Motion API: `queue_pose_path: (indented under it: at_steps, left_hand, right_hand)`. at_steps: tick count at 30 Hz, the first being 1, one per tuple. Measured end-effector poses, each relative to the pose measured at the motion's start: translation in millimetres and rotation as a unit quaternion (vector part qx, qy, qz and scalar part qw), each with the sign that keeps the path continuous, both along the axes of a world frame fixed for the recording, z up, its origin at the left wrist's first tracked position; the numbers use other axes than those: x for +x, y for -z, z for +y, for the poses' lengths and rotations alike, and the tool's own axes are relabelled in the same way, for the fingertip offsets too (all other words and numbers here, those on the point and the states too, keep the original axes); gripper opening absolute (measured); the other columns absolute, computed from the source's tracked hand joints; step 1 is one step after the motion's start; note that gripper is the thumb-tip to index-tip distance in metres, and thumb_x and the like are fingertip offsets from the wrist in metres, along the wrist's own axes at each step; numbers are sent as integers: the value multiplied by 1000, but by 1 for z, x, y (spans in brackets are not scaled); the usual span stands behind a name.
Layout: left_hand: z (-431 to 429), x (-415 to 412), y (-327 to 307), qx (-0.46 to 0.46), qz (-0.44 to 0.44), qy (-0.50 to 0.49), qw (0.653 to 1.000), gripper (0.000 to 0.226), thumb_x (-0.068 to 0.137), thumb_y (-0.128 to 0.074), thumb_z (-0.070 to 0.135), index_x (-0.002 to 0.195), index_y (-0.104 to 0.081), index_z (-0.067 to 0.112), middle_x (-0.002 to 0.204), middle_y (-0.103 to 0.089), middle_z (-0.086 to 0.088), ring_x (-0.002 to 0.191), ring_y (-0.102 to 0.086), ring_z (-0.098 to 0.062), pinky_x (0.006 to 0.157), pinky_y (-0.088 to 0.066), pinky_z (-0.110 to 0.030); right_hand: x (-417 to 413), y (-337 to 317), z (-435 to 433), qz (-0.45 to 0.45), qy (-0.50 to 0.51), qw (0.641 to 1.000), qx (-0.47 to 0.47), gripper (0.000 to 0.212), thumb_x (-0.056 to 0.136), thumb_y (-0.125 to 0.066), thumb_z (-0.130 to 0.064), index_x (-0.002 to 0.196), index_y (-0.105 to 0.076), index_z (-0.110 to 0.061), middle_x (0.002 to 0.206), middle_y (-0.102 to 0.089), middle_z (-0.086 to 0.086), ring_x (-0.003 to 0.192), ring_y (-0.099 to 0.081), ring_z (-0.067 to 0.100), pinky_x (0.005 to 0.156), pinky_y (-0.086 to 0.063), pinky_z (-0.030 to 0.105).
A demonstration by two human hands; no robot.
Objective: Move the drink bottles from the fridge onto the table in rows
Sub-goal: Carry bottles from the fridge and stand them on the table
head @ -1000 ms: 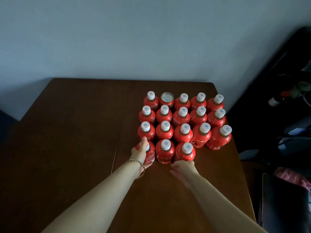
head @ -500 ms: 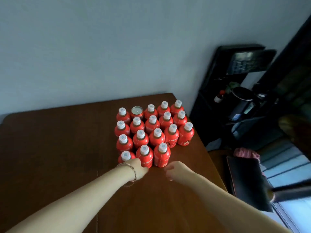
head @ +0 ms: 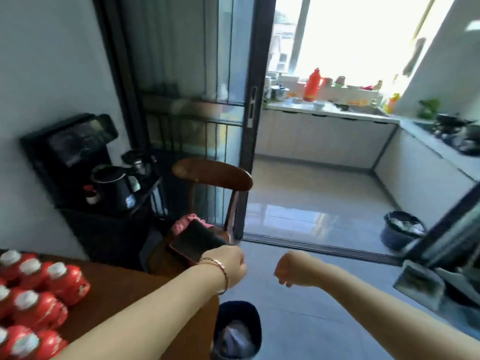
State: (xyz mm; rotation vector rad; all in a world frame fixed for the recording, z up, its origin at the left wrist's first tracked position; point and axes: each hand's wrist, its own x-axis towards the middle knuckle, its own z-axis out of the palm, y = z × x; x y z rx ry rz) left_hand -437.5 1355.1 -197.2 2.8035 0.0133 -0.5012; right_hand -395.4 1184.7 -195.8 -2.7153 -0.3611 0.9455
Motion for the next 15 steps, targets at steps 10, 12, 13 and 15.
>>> queue_pose_path:
  at_steps: [10,12,13,15]
  left_hand:
    - [-392,94,-52,10,-114,318,941,27,91,-41,21,103,-61,8,110,-63,-13,100,-58,-30,79,-46,-30]
    - [-475,101,-60,-5,-122,356,927,27,90,-43,23,103,-62,9,110,-63,-12,101,-59,-29,81,-46,-31]
    - [-515,104,-64,-11,-128,376,918,27,90,-45,25,102,-63,9,109,-64,-11,100,-60,-28,82,-48,-31]
    - [-594,105,-77,-10,-149,416,897,27,89,-45,26,101,-63,10,107,-65,-11,98,-61,-28,80,-48,-31]
  right_hand:
    - [-33,-71,-384,-177,272,945,-41,26,85,-49,-18,94,-71,-7,98,-72,9,87,-66,23,70,-52,28]
    - [-45,-84,-459,-195,303,930,-77,26,86,-50,-19,99,-71,-13,107,-70,7,99,-63,23,80,-51,30]
    - [-51,-90,-495,-204,323,920,-91,26,86,-50,-19,101,-71,-16,110,-69,6,103,-62,23,84,-51,31]
    - [-62,-104,-563,-215,368,897,-117,26,86,-50,-20,103,-70,-20,113,-68,4,107,-61,24,87,-50,32]
